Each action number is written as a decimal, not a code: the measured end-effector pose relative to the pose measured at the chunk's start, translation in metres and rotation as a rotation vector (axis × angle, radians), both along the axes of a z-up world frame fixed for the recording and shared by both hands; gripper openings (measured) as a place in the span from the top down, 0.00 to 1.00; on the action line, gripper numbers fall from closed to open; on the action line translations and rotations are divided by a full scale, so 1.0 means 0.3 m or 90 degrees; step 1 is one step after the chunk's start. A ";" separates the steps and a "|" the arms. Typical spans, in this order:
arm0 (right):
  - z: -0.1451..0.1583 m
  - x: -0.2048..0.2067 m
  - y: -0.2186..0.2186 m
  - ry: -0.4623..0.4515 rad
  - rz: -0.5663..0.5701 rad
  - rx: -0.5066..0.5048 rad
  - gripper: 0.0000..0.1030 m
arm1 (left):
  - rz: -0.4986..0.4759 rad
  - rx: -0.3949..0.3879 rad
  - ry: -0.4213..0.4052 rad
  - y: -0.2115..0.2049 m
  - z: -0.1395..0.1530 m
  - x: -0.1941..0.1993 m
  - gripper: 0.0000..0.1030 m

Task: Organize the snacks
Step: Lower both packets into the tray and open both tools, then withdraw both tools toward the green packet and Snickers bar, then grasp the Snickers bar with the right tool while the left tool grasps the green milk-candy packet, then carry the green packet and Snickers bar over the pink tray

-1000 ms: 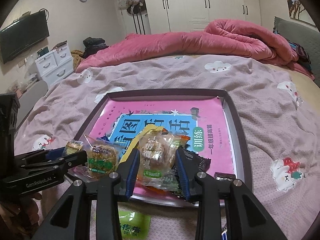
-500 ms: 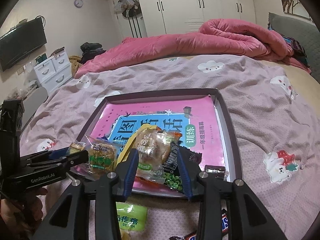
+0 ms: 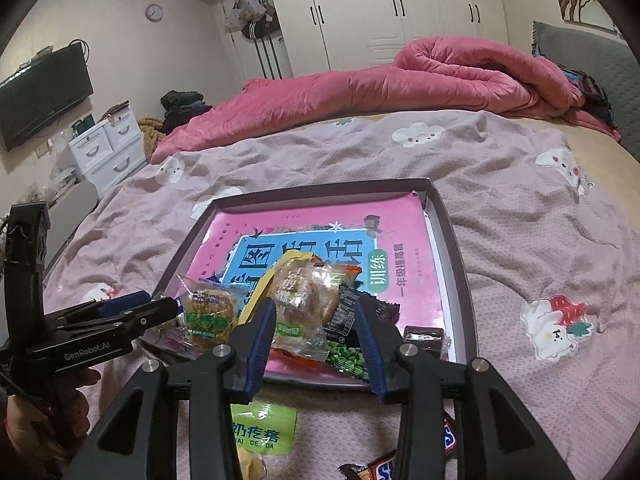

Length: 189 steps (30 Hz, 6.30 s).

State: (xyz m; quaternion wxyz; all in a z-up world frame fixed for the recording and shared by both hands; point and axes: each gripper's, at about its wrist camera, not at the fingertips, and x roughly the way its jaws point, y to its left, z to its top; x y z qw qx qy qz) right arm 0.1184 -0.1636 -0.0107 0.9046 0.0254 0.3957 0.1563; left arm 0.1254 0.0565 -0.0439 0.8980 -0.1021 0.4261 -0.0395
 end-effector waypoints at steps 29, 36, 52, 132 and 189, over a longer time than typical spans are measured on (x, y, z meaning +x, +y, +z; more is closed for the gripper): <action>0.050 -0.069 -0.056 -0.010 -0.016 0.017 0.40 | -0.009 -0.009 -0.019 -0.012 0.092 -0.076 0.27; 0.049 -0.096 -0.078 -0.002 -0.022 0.013 0.40 | -0.029 -0.001 -0.017 -0.044 0.099 -0.102 0.27; 0.040 -0.148 -0.150 0.007 -0.068 0.002 0.36 | -0.070 0.006 0.012 -0.109 0.080 -0.150 0.27; -0.189 -0.179 -0.085 0.152 0.025 -0.041 0.83 | -0.160 -0.032 0.060 -0.299 0.023 -0.208 0.68; -0.101 0.103 -0.145 0.065 -0.073 0.062 0.83 | -0.080 -0.023 0.019 -0.284 0.043 0.080 0.68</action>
